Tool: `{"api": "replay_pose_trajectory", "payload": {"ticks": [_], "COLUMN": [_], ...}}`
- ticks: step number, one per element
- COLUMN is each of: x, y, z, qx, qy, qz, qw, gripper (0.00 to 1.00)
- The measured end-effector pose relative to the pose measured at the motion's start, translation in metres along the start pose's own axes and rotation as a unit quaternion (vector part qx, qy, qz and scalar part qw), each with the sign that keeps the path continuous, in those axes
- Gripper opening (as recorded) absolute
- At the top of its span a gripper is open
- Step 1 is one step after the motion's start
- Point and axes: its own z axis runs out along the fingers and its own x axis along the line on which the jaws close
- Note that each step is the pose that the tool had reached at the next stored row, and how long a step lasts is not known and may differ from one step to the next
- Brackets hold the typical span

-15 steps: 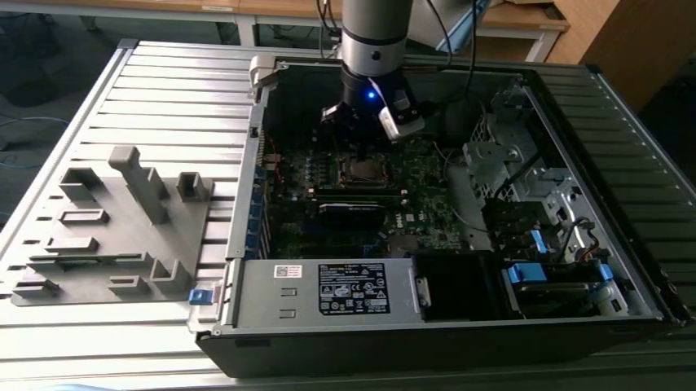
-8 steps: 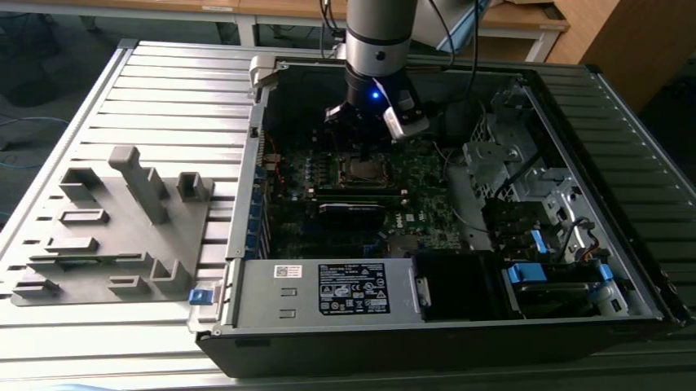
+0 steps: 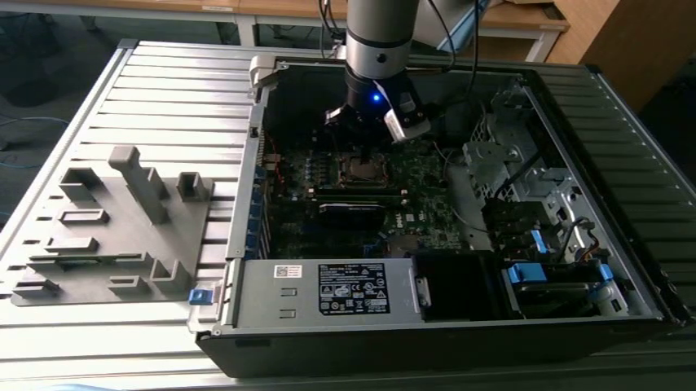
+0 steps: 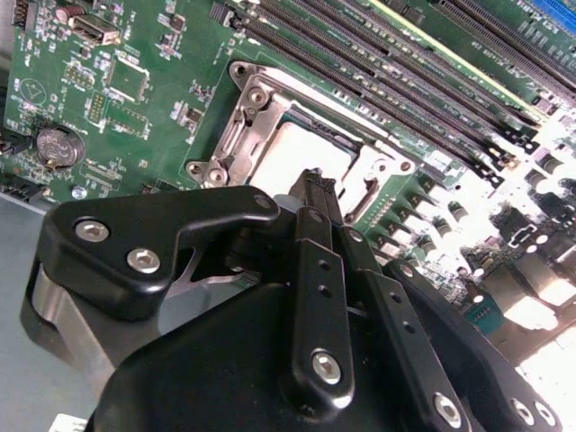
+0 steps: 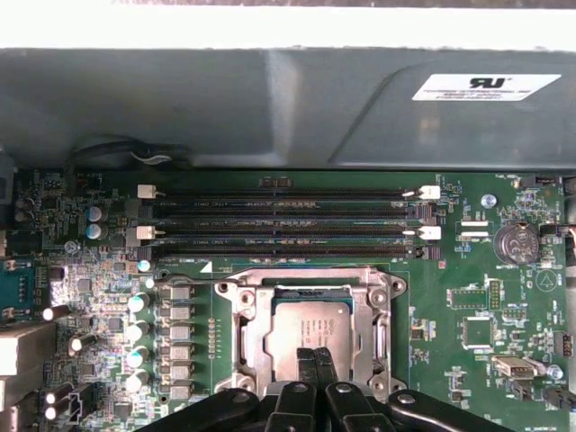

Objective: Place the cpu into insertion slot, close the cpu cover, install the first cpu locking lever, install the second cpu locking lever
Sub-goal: 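Close the cpu cover, then install the first cpu locking lever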

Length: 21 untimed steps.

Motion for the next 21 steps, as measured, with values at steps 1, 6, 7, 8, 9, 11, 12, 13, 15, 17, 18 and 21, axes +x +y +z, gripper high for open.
{"api": "replay_pose_trajectory", "payload": {"ticks": [1, 6, 7, 8, 9, 11, 12, 13, 15, 17, 18, 21], "x": [0.0000, -0.0001, -0.0001, -0.0001, -0.0001, -0.0001, -0.0002, -0.0002, -0.0002, -0.0003, -0.0003, -0.0003], "y": [0.0000, 0.0001, 0.0001, 0.0001, 0.0001, 0.0001, 0.0002, 0.0002, 0.0003, 0.0003, 0.0003, 0.0003], "z": [-0.0001, -0.0016, -0.0017, -0.0020, -0.0023, -0.0033, -0.0042, -0.0050, -0.0063, -0.0068, -0.0069, -0.0070], "qx": [0.0000, 0.0000, 0.0001, 0.0002, 0.0002, 0.0001, 0.0001, 0.0000, 0.0000, -0.0001, -0.0001, 0.0000], "qy": [0.0000, 0.0000, 0.0000, 0.0001, 0.0001, 0.0000, 0.0000, 0.0000, 0.0000, 0.0000, -0.0001, 0.0000], "qz": [0.000, 0.000, 0.000, 0.000, 0.000, 0.000, 0.000, 0.000, 0.000, 0.000, 0.000, 0.000], "qw": [1.00000, 1.00000, 1.00000, 1.00000, 1.00000, 1.00000, 1.00000, 1.00000, 1.00000, 1.00000, 1.00000, 1.00000], "gripper": [0.11, 0.11, 0.11, 0.11, 0.11, 0.11, 0.11, 0.11, 0.11, 0.11, 0.11, 0.11]}}
